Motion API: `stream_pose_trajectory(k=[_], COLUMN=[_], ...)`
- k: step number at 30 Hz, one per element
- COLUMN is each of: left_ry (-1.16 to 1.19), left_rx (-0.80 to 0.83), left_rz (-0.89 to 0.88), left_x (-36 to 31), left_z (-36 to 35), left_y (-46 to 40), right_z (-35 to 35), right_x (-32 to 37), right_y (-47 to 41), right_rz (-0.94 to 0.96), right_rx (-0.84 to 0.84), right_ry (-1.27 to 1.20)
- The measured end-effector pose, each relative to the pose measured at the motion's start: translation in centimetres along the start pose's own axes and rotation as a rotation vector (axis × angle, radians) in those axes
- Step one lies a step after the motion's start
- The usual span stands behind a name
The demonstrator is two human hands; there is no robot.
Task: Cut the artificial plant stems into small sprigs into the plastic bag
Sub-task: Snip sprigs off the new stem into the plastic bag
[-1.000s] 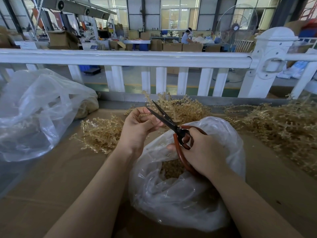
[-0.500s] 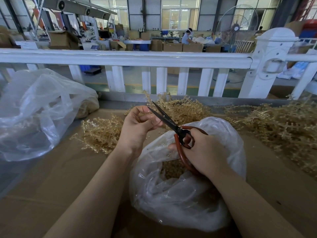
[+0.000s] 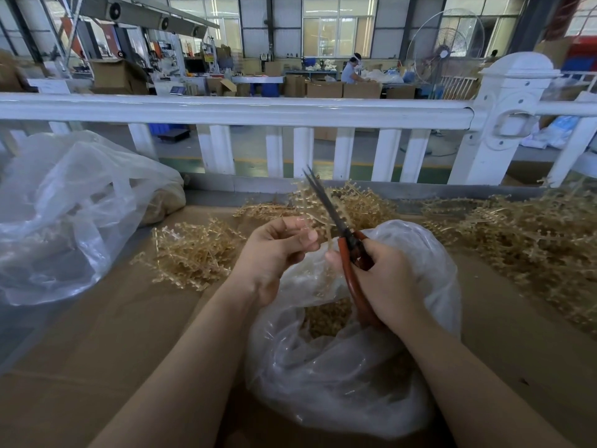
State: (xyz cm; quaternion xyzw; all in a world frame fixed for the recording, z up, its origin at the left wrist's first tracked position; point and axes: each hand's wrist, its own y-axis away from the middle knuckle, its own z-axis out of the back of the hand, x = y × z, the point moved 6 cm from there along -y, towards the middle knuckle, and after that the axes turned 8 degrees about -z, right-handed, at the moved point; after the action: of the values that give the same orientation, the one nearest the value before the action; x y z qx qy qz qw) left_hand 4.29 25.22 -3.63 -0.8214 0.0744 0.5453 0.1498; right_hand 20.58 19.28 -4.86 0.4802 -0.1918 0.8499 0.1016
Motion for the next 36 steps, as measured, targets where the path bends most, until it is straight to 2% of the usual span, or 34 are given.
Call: stream_pose_trajectory(k=[6, 11, 18, 26, 31, 36], left_ry=[-0.104, -0.156, -0.388, -0.113, 0.004, 0.006], left_rx=[0.055, 0.059, 0.051, 0.077, 0.036, -0.013], left_rz=[0.102, 0.139, 0.015, 0.044, -0.018, -0.068], left_x=[1.2, 1.8, 0.8, 0.4, -0.2, -0.7], left_z=[-1.2, -1.5, -1.2, -0.9, -0.5, 0.1], left_y=[0.5, 0.5, 0.4, 0.4, 0.1, 0.1], right_z=[0.0, -0.3, -0.4, -0.2, -0.6, -0.6], right_x=[-0.6, -0.3, 0.1, -0.4, -0.1, 0.3], right_y=[-0.8, -0.6, -0.2, -0.4, -0.1, 0.1], right_rz=[-0.094, -0.065, -0.020, -0.016, 0.019, 0.068], right_rx=[0.047, 0.069, 0.053, 0.062, 0.138, 0.110], right_ry=[-0.169, -0.161, -0.054, -0.099, 0.037, 0.185])
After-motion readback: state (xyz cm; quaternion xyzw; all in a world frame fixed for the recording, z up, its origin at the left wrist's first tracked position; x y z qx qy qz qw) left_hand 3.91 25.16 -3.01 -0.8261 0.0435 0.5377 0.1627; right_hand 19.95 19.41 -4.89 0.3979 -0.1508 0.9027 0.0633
